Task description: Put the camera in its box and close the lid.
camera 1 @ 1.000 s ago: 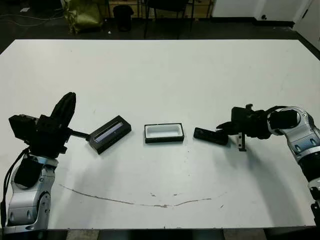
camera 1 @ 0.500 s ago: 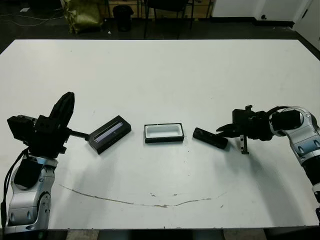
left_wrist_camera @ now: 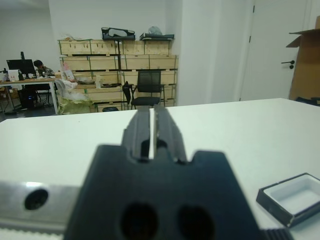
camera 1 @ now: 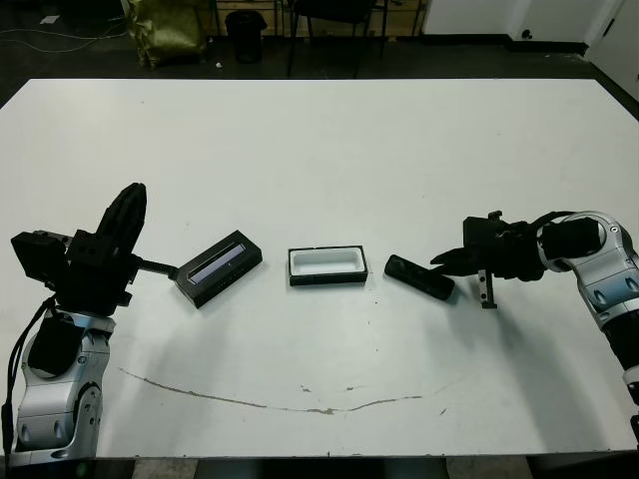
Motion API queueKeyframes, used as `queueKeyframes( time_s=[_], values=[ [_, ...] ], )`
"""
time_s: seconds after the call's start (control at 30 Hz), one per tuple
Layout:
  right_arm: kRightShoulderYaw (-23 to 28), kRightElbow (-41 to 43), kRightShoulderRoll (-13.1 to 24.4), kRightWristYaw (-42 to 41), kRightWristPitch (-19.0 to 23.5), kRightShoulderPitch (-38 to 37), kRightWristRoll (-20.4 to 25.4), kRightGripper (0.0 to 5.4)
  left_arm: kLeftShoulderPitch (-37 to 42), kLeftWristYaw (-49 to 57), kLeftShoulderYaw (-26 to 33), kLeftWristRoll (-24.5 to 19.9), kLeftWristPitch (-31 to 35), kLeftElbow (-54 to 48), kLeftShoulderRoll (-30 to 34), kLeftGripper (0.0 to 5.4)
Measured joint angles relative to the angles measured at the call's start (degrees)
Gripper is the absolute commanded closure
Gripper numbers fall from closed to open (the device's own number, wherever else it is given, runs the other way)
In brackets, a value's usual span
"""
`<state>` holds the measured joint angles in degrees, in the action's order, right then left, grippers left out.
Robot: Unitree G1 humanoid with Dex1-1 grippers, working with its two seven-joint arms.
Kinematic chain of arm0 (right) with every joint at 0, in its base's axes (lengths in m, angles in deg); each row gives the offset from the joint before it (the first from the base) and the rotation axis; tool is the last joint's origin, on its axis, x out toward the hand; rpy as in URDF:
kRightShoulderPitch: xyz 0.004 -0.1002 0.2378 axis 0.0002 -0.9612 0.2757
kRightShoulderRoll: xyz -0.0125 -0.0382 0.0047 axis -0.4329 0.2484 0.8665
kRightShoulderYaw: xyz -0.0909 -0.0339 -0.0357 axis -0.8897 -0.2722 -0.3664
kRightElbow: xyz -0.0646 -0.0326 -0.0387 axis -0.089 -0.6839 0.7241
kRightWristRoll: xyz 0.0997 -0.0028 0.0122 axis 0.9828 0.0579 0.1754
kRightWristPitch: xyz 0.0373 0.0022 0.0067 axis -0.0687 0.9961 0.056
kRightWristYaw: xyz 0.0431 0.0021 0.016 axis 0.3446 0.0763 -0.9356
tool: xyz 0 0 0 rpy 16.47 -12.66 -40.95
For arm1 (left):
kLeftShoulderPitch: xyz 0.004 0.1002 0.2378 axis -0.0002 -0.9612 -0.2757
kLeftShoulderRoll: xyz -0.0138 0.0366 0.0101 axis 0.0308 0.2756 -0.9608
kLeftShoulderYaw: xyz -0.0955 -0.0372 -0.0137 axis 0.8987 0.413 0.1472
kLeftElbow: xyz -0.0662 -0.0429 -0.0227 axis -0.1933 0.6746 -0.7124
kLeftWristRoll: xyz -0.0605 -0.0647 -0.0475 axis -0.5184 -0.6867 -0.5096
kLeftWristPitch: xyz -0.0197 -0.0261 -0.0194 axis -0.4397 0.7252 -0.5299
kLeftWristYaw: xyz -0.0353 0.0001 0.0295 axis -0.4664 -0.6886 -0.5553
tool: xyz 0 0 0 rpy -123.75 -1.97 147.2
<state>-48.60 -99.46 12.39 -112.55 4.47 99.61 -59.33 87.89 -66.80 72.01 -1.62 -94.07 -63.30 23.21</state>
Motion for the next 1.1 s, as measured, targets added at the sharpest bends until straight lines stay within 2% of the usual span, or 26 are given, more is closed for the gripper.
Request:
queueKeyframes(
  time_s=[0.63, 1.1],
  values=[
    [-0.72, 2.42, 0.75, -3.3, 6.11, -0.08, -0.04, 5.39, 0.0, -0.14, -0.01, 0.15, -0.85, 0.26, 0.0, 5.4],
    [-1.03, 3.96, 0.79, -3.77, 8.12, -0.08, -0.13, 5.39, -0.02, -0.2, 0.0, -0.38, 0.29, 0.1, 0.0, 5.4]
  ],
)
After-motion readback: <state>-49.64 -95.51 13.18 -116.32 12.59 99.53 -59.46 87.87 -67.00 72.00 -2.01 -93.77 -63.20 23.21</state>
